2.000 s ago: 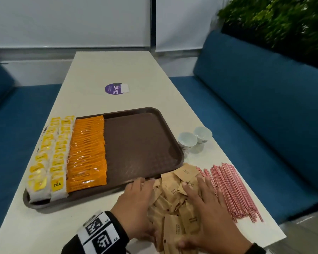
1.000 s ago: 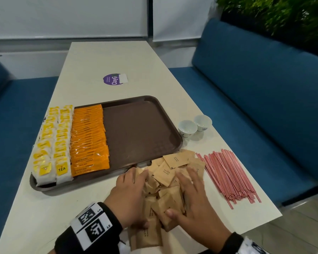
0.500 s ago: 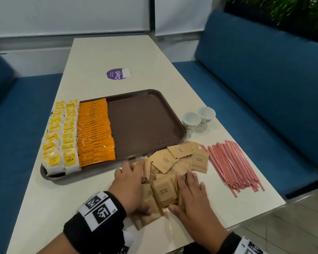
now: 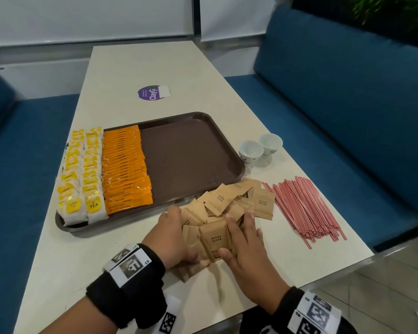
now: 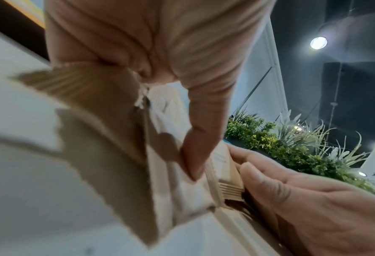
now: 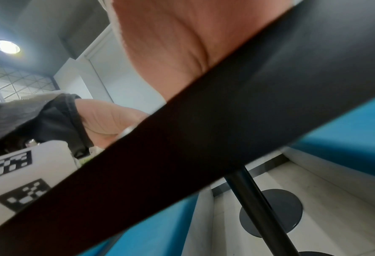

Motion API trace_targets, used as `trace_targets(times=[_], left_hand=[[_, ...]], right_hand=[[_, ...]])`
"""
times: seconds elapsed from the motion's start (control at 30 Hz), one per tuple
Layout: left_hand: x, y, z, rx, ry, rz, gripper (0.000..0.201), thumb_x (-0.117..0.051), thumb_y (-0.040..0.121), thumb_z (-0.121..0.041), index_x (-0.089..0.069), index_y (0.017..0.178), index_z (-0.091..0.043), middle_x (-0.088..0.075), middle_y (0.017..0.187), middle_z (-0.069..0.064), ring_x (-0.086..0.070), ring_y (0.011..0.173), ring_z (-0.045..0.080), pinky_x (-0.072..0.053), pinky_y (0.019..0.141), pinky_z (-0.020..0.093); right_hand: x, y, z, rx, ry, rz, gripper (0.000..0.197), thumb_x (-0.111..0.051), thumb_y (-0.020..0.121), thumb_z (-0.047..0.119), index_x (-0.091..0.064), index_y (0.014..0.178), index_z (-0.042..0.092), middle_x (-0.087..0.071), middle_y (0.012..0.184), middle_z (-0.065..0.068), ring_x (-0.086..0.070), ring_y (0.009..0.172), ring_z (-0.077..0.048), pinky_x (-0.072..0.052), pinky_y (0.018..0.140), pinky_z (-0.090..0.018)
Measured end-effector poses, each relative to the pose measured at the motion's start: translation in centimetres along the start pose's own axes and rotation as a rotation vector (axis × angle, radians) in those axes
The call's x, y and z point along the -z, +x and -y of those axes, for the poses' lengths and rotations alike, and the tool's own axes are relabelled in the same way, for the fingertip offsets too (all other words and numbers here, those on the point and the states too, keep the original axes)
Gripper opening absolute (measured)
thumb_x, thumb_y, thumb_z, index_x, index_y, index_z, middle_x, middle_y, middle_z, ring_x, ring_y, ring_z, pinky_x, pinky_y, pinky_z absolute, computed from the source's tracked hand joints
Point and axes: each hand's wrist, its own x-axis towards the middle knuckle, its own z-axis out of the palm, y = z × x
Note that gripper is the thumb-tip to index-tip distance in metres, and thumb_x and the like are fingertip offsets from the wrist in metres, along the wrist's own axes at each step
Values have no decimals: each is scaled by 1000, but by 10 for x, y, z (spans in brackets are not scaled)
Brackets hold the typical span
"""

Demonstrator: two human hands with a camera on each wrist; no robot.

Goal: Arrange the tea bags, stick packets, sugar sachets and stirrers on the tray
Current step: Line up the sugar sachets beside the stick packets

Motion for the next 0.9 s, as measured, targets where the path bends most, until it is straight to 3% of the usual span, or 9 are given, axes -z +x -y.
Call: trace_targets(times=[0.1,0.33,0.43,0.5,0.57,0.63,0.7,0.83,0.9], left_hand=[[-1,2,5,1,-127,17,72,-86,56,-19,-37,108,-20,-62,100,-2,-62,85,13,-54,71,29],[2,0,13,25,-378,-14,73,-85,62,-10,-35,114,-23,-62,95,-3,-63,80,12,-48,59,22],[5,-2,16,3,-449,-6,65,-84,63,-6,-44,110,-23,-64,95,-5,-63,81,10,-47,60,21],[6,-1,17,-4,-507,13,52,-81,65,-2,-53,106,-19,-69,93,-2,-66,82,13,-51,64,25],[5,-1,17,-13,-576,43,45,-78,68,2,-58,103,-18,-73,91,0,-69,81,16,-55,69,30],[1,-1,15,-29,-633,52,47,-77,69,4,-58,105,-19,-73,90,-2,-70,79,13,-54,63,25],[-3,-2,12,-51,-684,43,49,-77,69,4,-56,106,-20,-73,92,-2,-70,78,10,-53,59,20],[-12,-5,5,-91,-727,3,52,-81,66,-2,-54,105,-24,-71,99,-1,-68,87,14,-54,67,25],[-16,-7,1,-115,-731,-15,52,-82,65,-3,-52,103,-25,-69,97,-4,-67,86,11,-52,62,19]], right_hand=[[7,-1,1,-12,106,46,64,-31,100,46,15,144,37,33,151,2,36,131,-8,20,110,-27],[10,-6,-7,16,132,4,74,-48,97,37,18,131,47,33,140,17,24,132,1,9,116,-27],[2,-6,-10,11,-13,-5,72,-37,97,51,26,131,44,39,141,10,31,134,-4,17,110,-24],[-2,-5,-9,-1,-35,4,74,-15,81,77,28,130,44,40,142,9,35,133,-5,19,109,-26],[-4,-4,-6,-14,-25,-7,84,5,63,87,31,129,43,40,141,11,37,132,-5,20,108,-26],[-5,-3,-3,-19,-2,-13,74,-13,81,77,30,129,41,39,139,13,38,132,-7,21,108,-26],[-4,-2,5,-19,40,-15,70,-33,98,47,29,129,38,39,138,12,37,132,-9,21,108,-26],[-3,-2,14,1,69,-20,74,-38,101,30,30,130,32,43,135,8,40,129,-11,22,108,-27],[-5,-2,14,11,84,-8,74,-37,101,27,30,131,31,44,136,7,42,129,-12,24,107,-28]])
